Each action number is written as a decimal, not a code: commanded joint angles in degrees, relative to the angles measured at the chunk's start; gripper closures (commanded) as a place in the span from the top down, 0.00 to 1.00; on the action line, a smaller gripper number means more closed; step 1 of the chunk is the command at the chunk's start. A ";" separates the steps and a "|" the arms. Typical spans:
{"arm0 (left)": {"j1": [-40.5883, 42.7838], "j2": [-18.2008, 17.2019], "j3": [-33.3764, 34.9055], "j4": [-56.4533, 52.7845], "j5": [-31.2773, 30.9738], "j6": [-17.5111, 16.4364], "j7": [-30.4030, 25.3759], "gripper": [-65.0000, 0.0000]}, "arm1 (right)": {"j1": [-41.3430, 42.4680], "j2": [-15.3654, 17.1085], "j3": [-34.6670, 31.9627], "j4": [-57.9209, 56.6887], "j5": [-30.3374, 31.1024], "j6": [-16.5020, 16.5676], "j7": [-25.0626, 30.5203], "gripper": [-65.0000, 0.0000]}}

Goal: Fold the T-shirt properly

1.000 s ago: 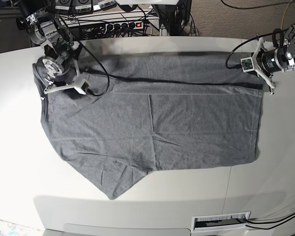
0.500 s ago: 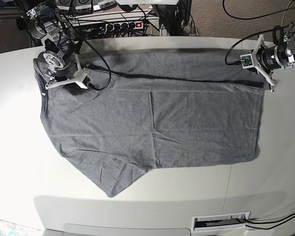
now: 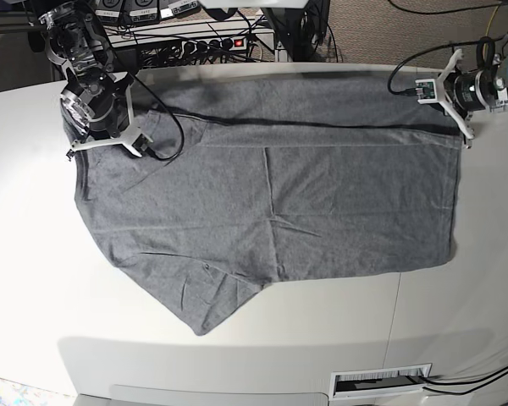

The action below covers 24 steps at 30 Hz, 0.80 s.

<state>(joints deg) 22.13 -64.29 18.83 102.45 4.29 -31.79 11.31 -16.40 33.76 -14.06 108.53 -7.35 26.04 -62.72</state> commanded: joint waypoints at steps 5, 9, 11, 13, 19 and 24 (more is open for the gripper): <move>0.52 -1.44 0.26 2.51 2.12 4.00 4.15 0.00 | -0.09 0.52 1.92 0.66 0.85 0.44 1.42 0.00; 0.52 -1.46 0.02 5.18 2.14 9.18 4.68 0.00 | -0.09 0.52 4.50 0.66 0.92 0.44 1.70 0.00; 0.55 -1.46 -0.70 7.02 2.40 10.21 6.25 0.00 | -0.09 0.52 6.08 0.66 0.94 0.44 1.86 0.00; 0.55 -1.46 -2.03 9.20 2.32 10.25 8.46 0.00 | -0.09 0.52 7.69 0.66 0.94 0.42 2.36 0.00; 0.55 -1.44 -8.66 14.05 1.27 11.47 9.03 0.00 | -0.09 0.50 12.07 0.79 0.94 0.33 4.31 0.00; -0.50 -1.14 -15.45 12.59 -7.34 16.37 4.52 0.00 | -0.04 0.48 15.41 3.61 3.56 0.31 5.97 0.00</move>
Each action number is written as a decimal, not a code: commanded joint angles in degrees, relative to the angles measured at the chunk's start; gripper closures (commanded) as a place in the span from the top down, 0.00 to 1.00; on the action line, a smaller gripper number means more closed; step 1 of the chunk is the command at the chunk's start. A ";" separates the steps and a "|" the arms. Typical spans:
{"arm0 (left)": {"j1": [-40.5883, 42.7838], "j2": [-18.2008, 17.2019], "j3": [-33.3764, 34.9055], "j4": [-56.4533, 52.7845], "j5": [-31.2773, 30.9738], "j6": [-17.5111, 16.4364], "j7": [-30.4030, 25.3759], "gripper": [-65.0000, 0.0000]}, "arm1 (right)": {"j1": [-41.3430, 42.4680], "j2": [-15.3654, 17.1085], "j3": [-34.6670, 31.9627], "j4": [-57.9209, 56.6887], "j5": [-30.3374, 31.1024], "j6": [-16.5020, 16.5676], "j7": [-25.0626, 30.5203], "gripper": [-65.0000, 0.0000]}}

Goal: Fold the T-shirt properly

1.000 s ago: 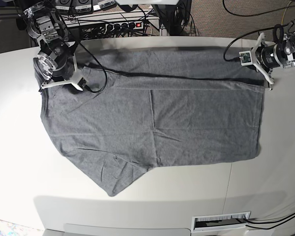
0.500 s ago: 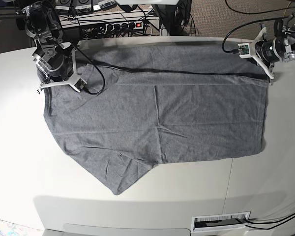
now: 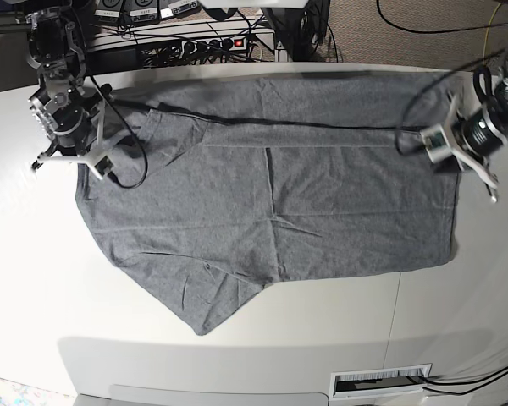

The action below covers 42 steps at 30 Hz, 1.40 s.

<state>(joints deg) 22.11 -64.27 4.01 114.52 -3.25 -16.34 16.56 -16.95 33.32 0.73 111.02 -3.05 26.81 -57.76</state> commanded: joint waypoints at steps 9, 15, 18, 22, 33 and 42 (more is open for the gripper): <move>-13.31 8.37 -2.56 -14.01 -11.43 0.48 -6.47 0.00 | 0.94 0.48 8.07 2.93 11.98 -0.44 2.38 0.00; -20.94 14.67 -2.56 -25.55 -14.56 -0.20 -10.51 0.00 | 1.33 0.50 10.62 2.93 12.52 -0.44 4.31 0.00; -25.03 17.16 -2.54 -30.49 -15.56 -0.20 -11.06 0.04 | 2.25 0.52 10.62 2.89 12.52 -0.44 4.33 0.00; -30.71 20.39 -2.54 -37.33 -15.67 -0.79 -11.04 0.11 | 2.84 0.55 10.62 2.86 12.52 -0.42 4.46 0.00; -45.20 27.34 -2.54 -60.30 -15.39 -14.97 -10.73 0.32 | 2.84 0.68 10.64 2.86 12.48 -0.42 4.61 0.00; -52.85 28.57 -2.54 -71.12 -11.93 -12.59 -10.64 0.34 | 2.82 0.68 10.64 2.86 12.48 -0.42 4.26 0.00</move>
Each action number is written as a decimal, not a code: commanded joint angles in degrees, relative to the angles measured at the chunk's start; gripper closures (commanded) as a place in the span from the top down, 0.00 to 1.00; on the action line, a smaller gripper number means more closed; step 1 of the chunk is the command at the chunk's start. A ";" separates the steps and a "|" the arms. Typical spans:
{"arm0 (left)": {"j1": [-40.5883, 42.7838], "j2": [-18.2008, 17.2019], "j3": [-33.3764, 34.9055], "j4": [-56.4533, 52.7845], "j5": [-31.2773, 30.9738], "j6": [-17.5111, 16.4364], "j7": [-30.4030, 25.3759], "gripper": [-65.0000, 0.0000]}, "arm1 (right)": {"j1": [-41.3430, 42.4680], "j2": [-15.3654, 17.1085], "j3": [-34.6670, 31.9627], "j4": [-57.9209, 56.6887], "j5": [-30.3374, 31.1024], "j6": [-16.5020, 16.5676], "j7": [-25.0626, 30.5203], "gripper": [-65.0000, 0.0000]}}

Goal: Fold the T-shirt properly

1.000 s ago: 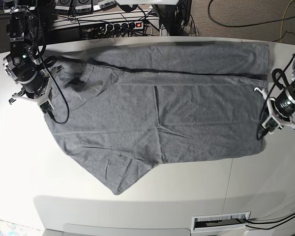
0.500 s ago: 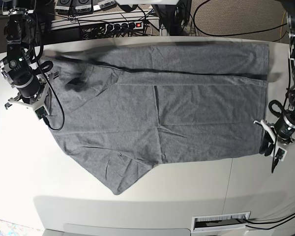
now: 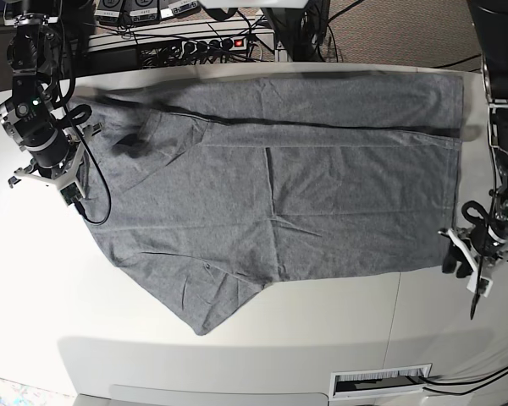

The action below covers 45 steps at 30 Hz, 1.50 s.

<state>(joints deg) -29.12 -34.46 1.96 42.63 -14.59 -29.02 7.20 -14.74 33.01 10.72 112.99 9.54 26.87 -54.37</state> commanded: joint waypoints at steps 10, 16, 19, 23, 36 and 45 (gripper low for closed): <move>-3.10 -0.92 -0.48 -5.03 -2.91 0.72 -1.20 0.34 | 0.61 0.96 0.66 0.92 -0.11 -0.48 0.50 0.00; -2.93 0.68 -0.48 -6.32 -5.79 0.44 -1.07 0.34 | 0.61 0.96 0.66 0.90 -0.11 -0.48 0.37 0.00; -2.75 2.32 -0.48 -6.43 -5.70 0.44 -1.01 0.34 | 0.61 0.96 0.66 0.90 -0.11 -0.48 0.26 0.00; -2.54 4.28 -0.48 -6.60 -3.98 0.52 -1.07 0.34 | 0.61 0.98 0.66 0.92 -0.13 -0.46 -0.22 0.00; -2.78 1.60 -0.50 -6.99 -5.55 3.50 -4.68 0.34 | 0.59 0.96 0.66 0.90 -0.13 -0.46 -0.55 0.00; -2.23 2.05 -0.48 -7.04 -7.89 3.50 -2.08 0.34 | 0.57 0.96 0.66 0.90 -0.13 -0.48 -1.11 0.00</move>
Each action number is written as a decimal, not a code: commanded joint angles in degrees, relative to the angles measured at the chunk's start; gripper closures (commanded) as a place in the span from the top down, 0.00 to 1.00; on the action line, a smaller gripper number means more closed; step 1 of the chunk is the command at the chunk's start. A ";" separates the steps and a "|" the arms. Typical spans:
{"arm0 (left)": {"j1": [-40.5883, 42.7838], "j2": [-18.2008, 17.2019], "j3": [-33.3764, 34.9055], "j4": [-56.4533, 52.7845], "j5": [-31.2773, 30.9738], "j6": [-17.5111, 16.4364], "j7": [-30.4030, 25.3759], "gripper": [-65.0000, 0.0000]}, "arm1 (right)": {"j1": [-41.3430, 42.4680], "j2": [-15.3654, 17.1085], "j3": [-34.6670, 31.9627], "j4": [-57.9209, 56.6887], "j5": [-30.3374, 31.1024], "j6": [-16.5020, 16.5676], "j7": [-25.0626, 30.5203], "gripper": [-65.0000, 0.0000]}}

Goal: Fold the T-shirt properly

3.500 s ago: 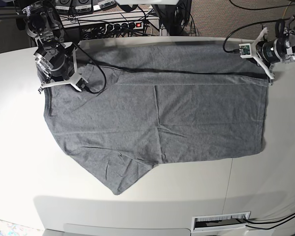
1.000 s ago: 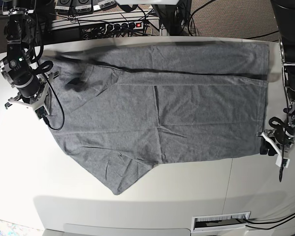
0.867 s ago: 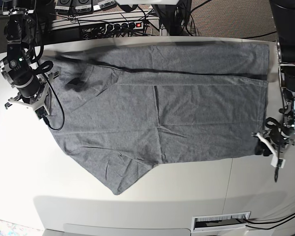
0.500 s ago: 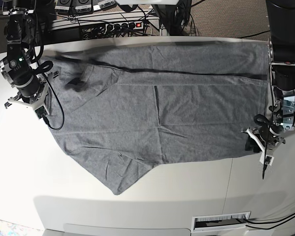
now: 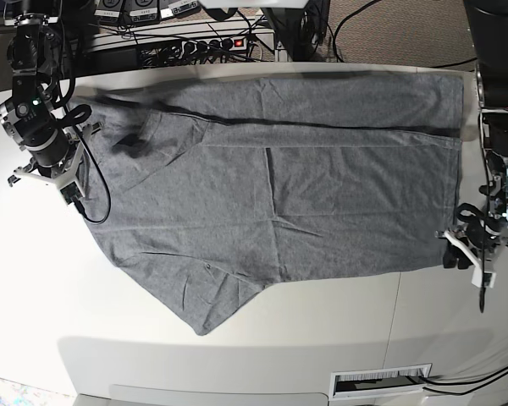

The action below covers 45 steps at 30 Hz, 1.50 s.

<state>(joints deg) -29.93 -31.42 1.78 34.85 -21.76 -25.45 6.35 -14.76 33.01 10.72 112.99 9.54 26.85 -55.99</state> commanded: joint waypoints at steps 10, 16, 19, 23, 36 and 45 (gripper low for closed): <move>-0.70 -0.11 -0.33 0.63 3.91 4.11 -0.39 0.34 | 0.17 0.96 0.66 0.92 -0.15 -0.44 -1.18 0.00; -0.72 -0.70 -0.33 0.63 4.20 5.51 -0.42 0.34 | 0.20 0.96 0.66 0.92 -0.15 -0.44 -0.90 0.00; -0.72 -0.70 -0.33 0.66 4.13 5.20 -0.44 0.34 | 0.20 0.96 0.66 0.92 -0.15 -0.44 -0.79 0.00; -0.90 -1.36 -0.61 0.98 -0.87 1.29 -0.50 0.34 | 0.20 0.96 0.66 0.92 -0.15 -0.44 -0.74 0.00; -1.36 -2.71 -0.83 0.98 2.16 4.70 -1.95 0.34 | 0.17 0.96 0.66 0.92 -0.15 -0.44 -1.01 0.00; 1.09 -1.60 -0.83 0.98 2.03 0.92 -1.90 0.34 | 0.20 0.96 0.66 0.92 -0.15 -0.44 -1.01 0.00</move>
<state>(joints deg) -27.35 -32.08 1.37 35.00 -19.14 -24.29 5.50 -15.09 33.01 10.72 112.99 9.54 26.87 -57.84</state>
